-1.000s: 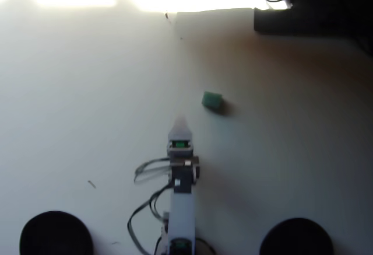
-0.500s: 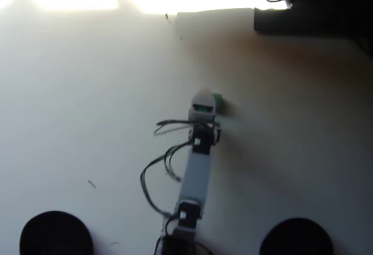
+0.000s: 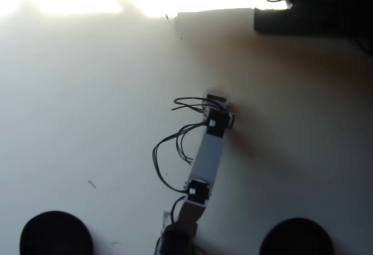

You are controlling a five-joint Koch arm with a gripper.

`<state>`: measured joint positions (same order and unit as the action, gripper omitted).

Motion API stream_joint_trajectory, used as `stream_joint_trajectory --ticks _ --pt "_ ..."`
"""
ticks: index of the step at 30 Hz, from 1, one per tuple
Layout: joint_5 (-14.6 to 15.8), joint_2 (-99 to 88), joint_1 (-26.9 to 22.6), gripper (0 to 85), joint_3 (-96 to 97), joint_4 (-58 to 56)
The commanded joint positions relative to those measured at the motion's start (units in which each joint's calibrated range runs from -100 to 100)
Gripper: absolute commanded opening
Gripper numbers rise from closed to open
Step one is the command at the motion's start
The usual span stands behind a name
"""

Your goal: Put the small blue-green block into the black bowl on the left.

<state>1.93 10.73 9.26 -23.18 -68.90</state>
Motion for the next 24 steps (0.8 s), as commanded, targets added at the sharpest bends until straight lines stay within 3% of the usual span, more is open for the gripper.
stream_joint_trajectory --ticks 1,13,24 --pt "-0.6 0.0 0.5 46.8 -2.3 -1.2" --pt "-1.0 5.5 1.0 46.0 -2.2 -1.3" --pt "0.3 6.1 0.8 35.6 -2.2 3.0"
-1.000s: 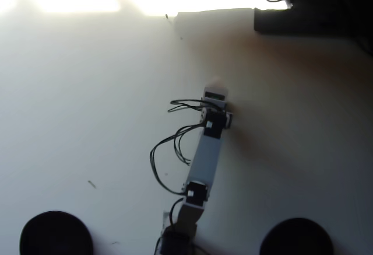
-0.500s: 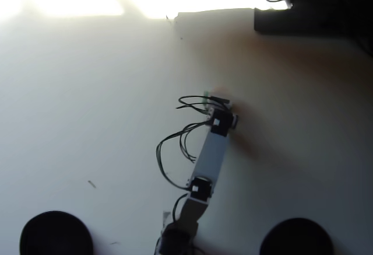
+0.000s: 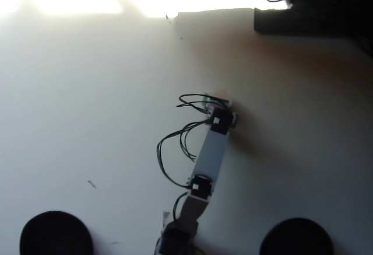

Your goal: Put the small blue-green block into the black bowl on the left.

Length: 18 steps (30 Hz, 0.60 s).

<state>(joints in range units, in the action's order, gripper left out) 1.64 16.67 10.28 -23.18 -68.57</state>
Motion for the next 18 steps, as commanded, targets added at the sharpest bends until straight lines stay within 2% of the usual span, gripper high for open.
stream_joint_trajectory --ticks 1,4,9,10,18 --pt "0.7 0.5 -0.4 33.4 -2.2 3.5" --pt "1.1 1.1 -0.6 26.5 -2.2 6.2" --pt "1.6 -0.1 -1.2 5.4 -2.1 10.9" --pt "1.6 -1.2 -1.2 3.4 -2.1 11.5" --pt "0.9 -8.9 -4.1 3.4 -2.0 3.8"
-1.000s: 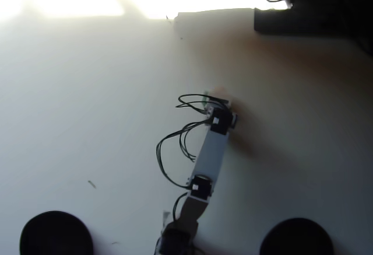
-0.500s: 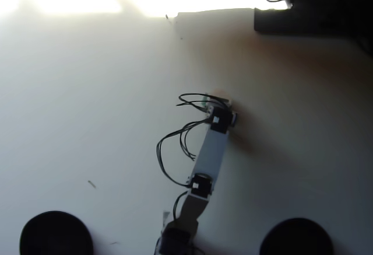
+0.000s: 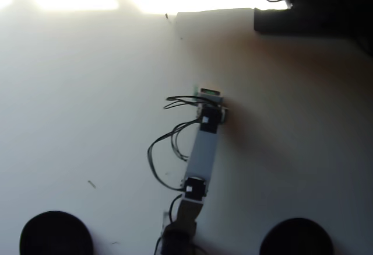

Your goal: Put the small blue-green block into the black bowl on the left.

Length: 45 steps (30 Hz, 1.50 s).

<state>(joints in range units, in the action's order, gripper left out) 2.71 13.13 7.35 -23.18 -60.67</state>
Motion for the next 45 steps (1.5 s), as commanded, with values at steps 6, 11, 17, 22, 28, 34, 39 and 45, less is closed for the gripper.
stream_joint_trajectory --ticks 6,11,17,22,28,34,39,45 --pt "1.0 -20.9 -5.3 3.4 13.7 -2.5" --pt "3.2 -35.6 -10.4 3.2 27.2 -1.5" --pt "6.9 -51.5 -18.3 3.2 39.6 -1.5" --pt "10.4 -60.4 -26.3 3.1 40.8 -6.2" --pt "14.8 -61.9 -38.1 3.2 35.2 -14.1" --pt "15.6 -53.6 -46.2 3.1 24.4 -19.1" --pt "15.6 -42.1 -53.0 3.2 9.4 -24.8" --pt "15.6 -30.9 -58.5 3.2 -7.2 -31.4"
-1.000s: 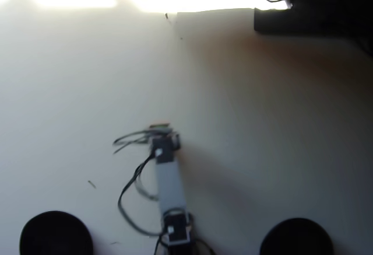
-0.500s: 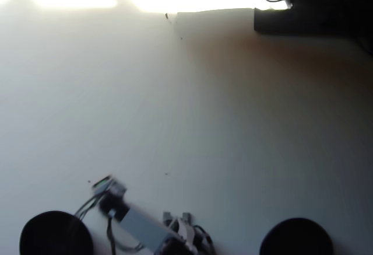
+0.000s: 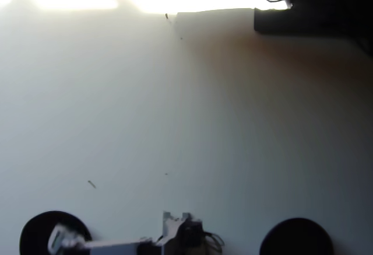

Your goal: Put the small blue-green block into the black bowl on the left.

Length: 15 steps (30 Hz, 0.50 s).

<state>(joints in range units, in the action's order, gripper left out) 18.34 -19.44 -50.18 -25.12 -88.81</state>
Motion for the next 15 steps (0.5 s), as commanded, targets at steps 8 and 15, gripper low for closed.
stream_joint_trajectory --ticks 8,15 --pt "-0.3 12.1 -4.3 3.4 -8.2 -5.4" --pt "-1.1 13.7 -4.1 13.3 -9.1 -5.5"
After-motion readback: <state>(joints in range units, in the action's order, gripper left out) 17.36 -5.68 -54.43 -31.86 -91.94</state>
